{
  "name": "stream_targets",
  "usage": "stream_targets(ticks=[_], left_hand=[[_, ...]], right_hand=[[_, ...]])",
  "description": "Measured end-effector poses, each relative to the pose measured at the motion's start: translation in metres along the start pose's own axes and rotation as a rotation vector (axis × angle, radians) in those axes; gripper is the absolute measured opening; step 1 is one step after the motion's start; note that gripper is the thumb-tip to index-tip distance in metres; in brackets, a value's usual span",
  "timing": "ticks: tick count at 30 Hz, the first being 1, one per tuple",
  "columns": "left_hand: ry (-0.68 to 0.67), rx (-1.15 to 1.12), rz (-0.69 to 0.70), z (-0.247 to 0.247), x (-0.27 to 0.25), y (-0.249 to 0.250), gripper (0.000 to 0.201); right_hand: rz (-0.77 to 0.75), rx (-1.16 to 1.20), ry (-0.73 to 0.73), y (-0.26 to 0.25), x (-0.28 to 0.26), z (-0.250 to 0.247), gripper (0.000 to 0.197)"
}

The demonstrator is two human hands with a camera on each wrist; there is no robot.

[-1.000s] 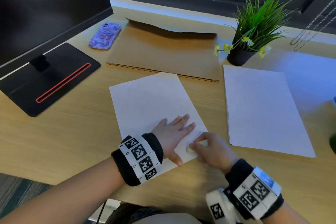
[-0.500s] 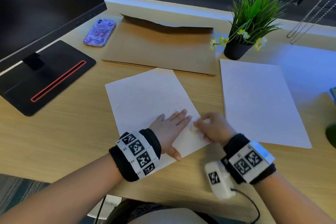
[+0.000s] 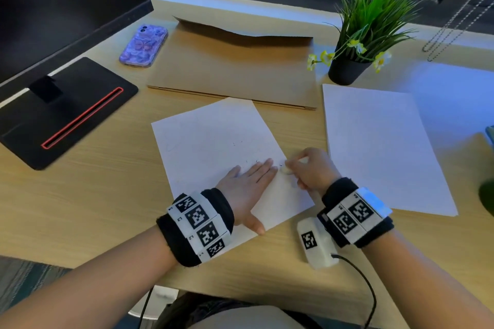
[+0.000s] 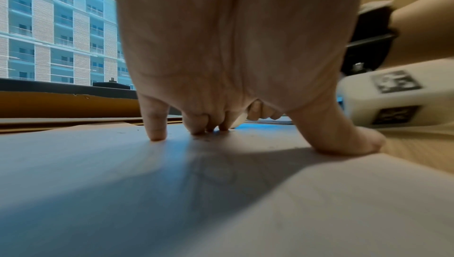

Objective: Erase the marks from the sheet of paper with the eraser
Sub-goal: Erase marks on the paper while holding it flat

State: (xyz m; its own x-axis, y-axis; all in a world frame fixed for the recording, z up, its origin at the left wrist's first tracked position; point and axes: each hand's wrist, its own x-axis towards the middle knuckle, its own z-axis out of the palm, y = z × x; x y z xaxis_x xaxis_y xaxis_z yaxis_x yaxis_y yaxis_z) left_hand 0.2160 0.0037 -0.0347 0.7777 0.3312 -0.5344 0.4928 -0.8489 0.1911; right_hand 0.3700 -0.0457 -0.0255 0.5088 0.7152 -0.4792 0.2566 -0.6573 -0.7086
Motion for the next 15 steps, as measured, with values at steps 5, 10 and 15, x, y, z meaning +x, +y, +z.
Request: stream_targets(ticks=[5,10,15], left_hand=[[0.008,-0.033,0.001,0.001,0.001,-0.001,0.118],[0.011,-0.001,0.002,0.0,0.001,0.0,0.117],[-0.005,0.014,0.028,0.001,0.0,-0.002,0.112]], right_hand=[[-0.001,-0.194,-0.274,0.007,-0.034,0.021,0.014],[0.022,-0.078,-0.085,0.007,-0.013,0.007,0.014],[0.034,0.083,-0.049,0.014,-0.009,-0.009,0.017]])
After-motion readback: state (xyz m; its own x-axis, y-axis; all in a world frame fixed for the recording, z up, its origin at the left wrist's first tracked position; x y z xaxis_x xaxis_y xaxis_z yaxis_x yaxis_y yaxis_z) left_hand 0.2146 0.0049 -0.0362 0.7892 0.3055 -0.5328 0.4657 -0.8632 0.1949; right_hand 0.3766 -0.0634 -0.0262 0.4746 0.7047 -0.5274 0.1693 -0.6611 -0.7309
